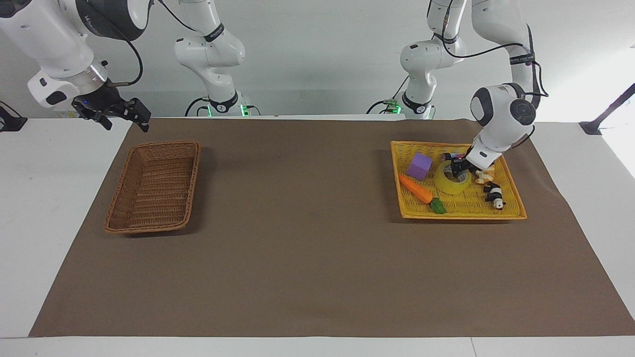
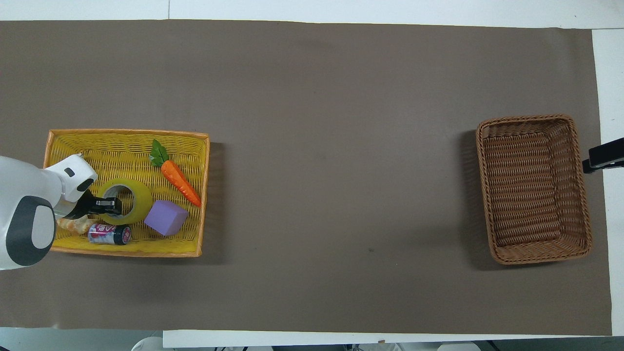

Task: Move tape to another basket
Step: 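Lower the left gripper and close it on the tape roll's rim, then lift the tape with the left gripper while the right gripper reaches toward it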

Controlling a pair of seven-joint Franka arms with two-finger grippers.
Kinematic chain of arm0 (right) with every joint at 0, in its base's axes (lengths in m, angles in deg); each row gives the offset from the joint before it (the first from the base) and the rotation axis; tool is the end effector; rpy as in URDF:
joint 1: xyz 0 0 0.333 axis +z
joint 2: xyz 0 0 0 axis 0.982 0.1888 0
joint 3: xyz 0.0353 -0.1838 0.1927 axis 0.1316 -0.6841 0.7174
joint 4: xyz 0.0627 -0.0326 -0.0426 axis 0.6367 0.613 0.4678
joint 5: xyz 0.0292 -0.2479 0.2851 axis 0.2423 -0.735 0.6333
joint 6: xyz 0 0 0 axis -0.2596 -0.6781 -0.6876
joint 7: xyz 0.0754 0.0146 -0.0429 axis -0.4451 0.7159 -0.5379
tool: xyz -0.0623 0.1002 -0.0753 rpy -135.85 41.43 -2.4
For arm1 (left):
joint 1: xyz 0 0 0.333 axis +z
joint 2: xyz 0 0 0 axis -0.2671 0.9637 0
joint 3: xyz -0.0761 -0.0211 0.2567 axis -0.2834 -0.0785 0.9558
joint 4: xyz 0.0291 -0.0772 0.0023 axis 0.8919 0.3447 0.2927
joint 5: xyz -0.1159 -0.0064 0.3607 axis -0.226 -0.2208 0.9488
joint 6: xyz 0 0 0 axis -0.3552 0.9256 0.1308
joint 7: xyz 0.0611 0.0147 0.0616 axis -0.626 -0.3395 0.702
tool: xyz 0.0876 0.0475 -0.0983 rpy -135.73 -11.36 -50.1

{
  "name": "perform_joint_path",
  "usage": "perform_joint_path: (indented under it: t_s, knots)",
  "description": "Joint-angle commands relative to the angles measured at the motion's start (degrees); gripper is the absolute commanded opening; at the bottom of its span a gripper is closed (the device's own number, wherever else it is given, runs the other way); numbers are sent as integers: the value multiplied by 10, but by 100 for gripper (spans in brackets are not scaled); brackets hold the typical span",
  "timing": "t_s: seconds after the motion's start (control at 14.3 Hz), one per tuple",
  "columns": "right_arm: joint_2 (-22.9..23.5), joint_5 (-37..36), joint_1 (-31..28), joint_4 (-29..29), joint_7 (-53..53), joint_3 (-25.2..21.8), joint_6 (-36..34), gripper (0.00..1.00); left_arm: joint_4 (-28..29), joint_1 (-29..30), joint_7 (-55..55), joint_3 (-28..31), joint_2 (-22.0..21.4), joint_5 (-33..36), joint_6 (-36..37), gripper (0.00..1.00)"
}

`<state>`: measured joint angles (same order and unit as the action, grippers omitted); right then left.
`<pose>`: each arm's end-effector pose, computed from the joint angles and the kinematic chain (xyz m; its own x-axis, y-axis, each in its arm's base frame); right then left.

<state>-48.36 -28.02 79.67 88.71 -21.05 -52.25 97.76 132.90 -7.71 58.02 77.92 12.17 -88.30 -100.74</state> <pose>0.4954 -0.0918 0.5185 0.9858 -0.0842 -0.1450 -0.0822 -0.9964 0.0196 0.4401 0.0088 0.2436 0.9881 -0.0655 -0.1391 -0.0647 -0.9979 0.0104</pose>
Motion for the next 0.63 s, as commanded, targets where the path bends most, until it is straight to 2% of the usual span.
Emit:
perform_joint_path:
  t_s: [0.0,0.14,0.21,0.42,0.56]
  knots:
    - [-7,-5,-6,5,-9,5,-1,100,26,-4,0,5,-16,8,-7,1]
    - [-7,-6,-6,5,-9,5,-1,100,8,-5,-2,5,-11,8,1,0]
    - [-7,-5,-6,5,-9,5,-1,100,-23,-5,-2,4,-9,8,23,0]
    - [-7,-5,-6,5,-9,5,0,100,-180,-21,3,4,5,5,178,0]
    - [-7,-5,-6,5,-9,5,0,100,-239,-36,17,4,5,-16,229,0]
